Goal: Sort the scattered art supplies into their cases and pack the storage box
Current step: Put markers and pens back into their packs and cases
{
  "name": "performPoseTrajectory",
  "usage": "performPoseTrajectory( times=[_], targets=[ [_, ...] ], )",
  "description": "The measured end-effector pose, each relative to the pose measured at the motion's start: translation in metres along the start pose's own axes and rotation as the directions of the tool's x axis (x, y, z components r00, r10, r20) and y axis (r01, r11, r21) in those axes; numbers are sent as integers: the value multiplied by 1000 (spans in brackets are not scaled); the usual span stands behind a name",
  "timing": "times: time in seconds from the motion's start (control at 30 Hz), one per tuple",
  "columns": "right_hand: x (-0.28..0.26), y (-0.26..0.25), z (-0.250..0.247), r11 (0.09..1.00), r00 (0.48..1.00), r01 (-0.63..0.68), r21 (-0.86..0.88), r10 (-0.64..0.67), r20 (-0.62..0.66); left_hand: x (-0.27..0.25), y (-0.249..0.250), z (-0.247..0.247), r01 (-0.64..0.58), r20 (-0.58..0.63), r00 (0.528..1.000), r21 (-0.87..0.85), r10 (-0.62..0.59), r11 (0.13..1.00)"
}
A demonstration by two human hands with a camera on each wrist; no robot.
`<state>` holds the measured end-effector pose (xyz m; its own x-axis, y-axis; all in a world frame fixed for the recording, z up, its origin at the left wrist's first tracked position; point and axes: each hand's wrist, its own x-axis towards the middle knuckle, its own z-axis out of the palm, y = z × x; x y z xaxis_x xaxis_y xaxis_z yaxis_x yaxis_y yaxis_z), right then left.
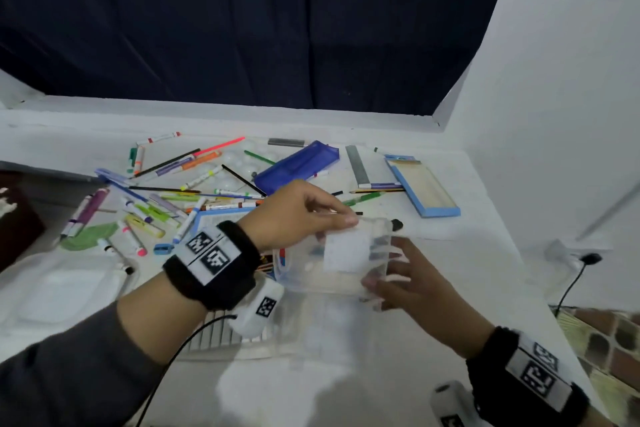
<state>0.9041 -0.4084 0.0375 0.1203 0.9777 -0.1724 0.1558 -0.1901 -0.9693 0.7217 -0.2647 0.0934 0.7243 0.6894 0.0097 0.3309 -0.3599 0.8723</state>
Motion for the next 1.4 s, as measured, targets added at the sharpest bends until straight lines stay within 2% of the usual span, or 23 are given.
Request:
performPoseTrajectory(
  times=[0.07,0.17,0.3,0.4,0.47,0.63,0.73,0.83,0.9,1.0,1.07,1.17,1.3,1.33,1.4],
  targets=[
    [3,-2,-7,999,1000,12,34,-11,-27,6,4,12,11,14,1000,25,-11,1000],
    [4,3,-13,1000,997,-11,26,13,-73,10,-5,23,54,-37,998,5,-54,999],
    [3,20,-16,996,993,-82,44,85,-84,-3,-37,26,175,-93,979,-52,-179,983],
    [3,31,-18,987,987,-114,115,125,-98,-23,-60,34,280,53,960,-78,-277,957],
    [4,35,-19,978,982,-123,167,144,-122,-35,-73,41,307,137,948,-132,-289,943],
    [7,41,-23,910,958,-150,386,230,-170,-57,-90,52,320,162,941,-147,-296,936],
    [4,47,-31,900,947,-150,409,250,-204,-58,-94,48,284,138,954,-152,-264,947],
    [-1,44,-43,964,947,-149,218,203,-251,-49,-95,40,225,150,965,-56,-214,973],
    [-2,37,-49,983,958,-147,109,169,-231,-40,-89,37,193,190,963,4,-190,981],
    [0,32,-64,959,968,-181,-220,134,-213,-20,-76,38,170,251,949,100,-190,980],
    [0,34,-76,864,977,-185,-468,112,-180,-5,-67,40,179,319,920,177,-228,968],
    [-3,38,-81,696,985,-172,-697,137,-106,15,-61,47,153,398,876,306,-272,940],
    [-5,37,-70,404,987,-73,-912,159,-8,30,-59,57,121,350,894,415,-280,902],
    [-4,37,-66,364,988,-43,-930,152,13,32,-61,58,100,340,902,432,-265,896],
    [0,36,-59,371,984,17,-929,157,81,30,-62,60,68,330,913,456,-240,887]
  ],
)
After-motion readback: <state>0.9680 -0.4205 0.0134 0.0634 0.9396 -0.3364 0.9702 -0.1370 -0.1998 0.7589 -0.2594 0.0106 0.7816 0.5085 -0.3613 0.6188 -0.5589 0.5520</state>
